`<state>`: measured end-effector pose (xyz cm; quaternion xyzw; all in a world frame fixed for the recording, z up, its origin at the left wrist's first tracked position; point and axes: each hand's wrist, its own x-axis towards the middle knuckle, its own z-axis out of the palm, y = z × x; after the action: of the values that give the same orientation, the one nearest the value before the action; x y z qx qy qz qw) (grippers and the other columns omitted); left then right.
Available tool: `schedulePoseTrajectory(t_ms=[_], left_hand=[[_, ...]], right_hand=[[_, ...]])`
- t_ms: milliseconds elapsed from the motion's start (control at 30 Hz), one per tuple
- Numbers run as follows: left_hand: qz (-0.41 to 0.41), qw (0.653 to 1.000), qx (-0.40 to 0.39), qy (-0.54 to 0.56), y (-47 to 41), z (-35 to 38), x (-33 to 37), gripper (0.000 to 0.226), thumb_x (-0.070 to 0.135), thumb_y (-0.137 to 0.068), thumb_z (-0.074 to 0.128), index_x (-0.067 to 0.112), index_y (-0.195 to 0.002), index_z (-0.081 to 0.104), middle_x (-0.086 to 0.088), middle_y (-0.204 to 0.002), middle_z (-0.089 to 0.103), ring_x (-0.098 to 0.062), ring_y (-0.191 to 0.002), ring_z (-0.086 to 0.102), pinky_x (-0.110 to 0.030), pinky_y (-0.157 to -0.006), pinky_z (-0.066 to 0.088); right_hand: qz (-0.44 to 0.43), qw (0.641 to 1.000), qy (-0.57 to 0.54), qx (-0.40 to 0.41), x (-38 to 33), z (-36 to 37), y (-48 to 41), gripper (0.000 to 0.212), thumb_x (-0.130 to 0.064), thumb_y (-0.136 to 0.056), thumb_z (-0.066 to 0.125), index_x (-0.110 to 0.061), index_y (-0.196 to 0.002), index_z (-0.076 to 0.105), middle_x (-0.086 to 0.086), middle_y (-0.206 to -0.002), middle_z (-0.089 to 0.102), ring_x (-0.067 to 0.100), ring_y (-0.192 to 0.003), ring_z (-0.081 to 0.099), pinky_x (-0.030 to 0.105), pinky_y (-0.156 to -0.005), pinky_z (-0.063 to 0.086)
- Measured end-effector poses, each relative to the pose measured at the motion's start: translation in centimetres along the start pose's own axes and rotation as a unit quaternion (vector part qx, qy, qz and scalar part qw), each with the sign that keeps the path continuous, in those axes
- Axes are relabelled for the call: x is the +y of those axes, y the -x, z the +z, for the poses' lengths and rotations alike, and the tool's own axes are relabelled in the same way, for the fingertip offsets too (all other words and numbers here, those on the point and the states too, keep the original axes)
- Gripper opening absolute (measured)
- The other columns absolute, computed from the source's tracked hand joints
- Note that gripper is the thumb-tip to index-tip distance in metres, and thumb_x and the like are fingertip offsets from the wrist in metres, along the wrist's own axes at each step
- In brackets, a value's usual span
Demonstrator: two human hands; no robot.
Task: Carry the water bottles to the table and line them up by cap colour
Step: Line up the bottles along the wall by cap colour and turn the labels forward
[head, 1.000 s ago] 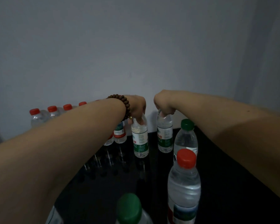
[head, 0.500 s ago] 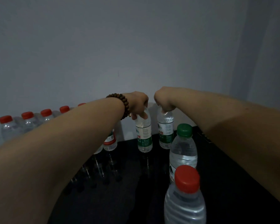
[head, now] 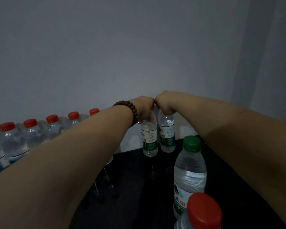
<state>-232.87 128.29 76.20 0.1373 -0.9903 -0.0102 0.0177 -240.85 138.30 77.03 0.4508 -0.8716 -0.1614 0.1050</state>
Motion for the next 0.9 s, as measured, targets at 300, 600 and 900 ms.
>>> schedulePoseTrajectory(t_ms=[300,600,900], left_hand=[[0.006,0.998,0.059,0.017,-1.9,1.1,-0.3,0.053,0.026,-0.083,0.085,0.014,-0.118,0.046,0.000,-0.093,0.051,-0.018,-0.075,0.055,-0.031,-0.064,0.044],[-0.054,0.996,0.066,0.025,-2.2,1.2,1.0,0.056,0.019,-0.083,0.083,0.007,-0.121,0.044,-0.004,-0.089,0.050,-0.023,-0.082,0.055,-0.031,-0.060,0.044],[-0.076,0.995,0.053,0.038,0.0,0.5,1.8,0.077,0.028,-0.084,0.085,0.007,-0.139,0.035,-0.015,-0.124,0.054,-0.029,-0.109,0.061,-0.036,-0.082,0.054]], right_hand=[[0.015,0.999,-0.036,0.011,0.9,0.9,-1.4,0.030,-0.016,-0.088,0.074,-0.014,-0.118,0.068,0.008,-0.108,0.069,0.028,-0.095,0.066,0.038,-0.086,0.056],[0.012,0.998,-0.058,0.006,1.1,1.1,-1.0,0.040,-0.017,-0.090,0.073,-0.014,-0.129,0.062,0.009,-0.123,0.067,0.030,-0.109,0.064,0.040,-0.095,0.054],[0.065,0.984,-0.166,0.026,1.2,0.0,1.0,0.076,-0.013,-0.087,0.079,-0.008,-0.145,0.030,0.022,-0.131,0.057,0.037,-0.116,0.058,0.041,-0.088,0.050]])
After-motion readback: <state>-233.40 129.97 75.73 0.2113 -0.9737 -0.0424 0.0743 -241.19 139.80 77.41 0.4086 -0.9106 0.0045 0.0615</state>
